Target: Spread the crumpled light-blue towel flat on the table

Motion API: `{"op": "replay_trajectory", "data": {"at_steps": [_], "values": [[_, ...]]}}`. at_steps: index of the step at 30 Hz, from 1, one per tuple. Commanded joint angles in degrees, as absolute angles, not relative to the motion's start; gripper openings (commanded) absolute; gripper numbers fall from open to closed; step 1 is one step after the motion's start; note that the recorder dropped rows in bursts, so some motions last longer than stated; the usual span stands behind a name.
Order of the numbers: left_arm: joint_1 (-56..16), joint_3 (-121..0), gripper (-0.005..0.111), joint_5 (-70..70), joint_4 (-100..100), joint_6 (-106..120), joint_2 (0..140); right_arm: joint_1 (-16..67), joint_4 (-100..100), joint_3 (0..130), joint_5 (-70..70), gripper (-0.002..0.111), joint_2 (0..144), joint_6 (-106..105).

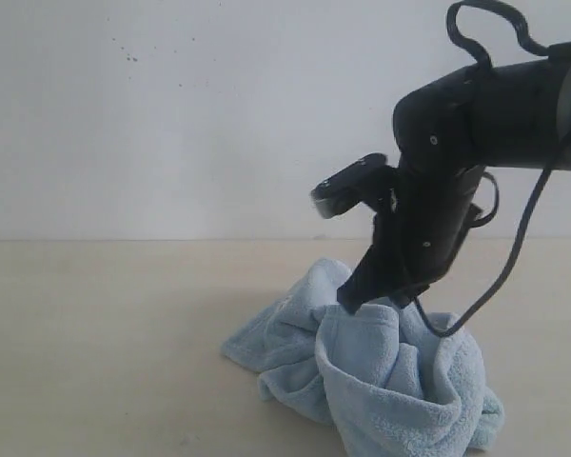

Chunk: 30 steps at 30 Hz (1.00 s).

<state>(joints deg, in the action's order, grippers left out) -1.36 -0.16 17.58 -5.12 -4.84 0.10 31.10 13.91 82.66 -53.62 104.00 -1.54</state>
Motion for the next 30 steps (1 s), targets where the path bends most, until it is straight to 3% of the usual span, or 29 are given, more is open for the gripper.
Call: {"op": "replay_trajectory", "data": {"at_steps": [1,3,6,19,23,27,28,30], "values": [[-1.8,0.0,0.004,17.6,-5.0,-4.6,0.0,25.7,20.7,82.9,-53.3,0.035,105.4,6.6],[-1.8,0.0,0.004,17.6,-5.0,-4.6,0.0,22.8,17.5,82.9,-52.7,0.054,106.6,7.0],[-1.8,0.0,0.004,17.6,-5.0,-4.6,0.0,19.3,12.5,82.9,-49.8,0.069,108.6,8.0],[-1.8,0.0,0.004,17.6,-5.0,-4.6,0.0,15.1,3.8,82.9,-42.4,0.06,118.6,7.0],[-1.8,0.0,0.004,17.6,-5.0,-4.6,0.0,15.1,3.8,82.9,-42.6,0.047,119.4,7.0],[-1.8,0.0,0.004,17.6,-5.0,-4.6,0.0,15.1,3.9,82.9,-44.4,0.006,118.9,6.8],[-1.8,0.0,0.004,17.6,-5.0,-4.6,0.0,15.1,3.9,82.9,-45.1,0.0,118.4,6.5],[-1.8,0.0,0.004,17.6,-5.0,-4.6,0.0,15.1,3.9,82.9,-46.3,0.0,117.6,5.6]]}}
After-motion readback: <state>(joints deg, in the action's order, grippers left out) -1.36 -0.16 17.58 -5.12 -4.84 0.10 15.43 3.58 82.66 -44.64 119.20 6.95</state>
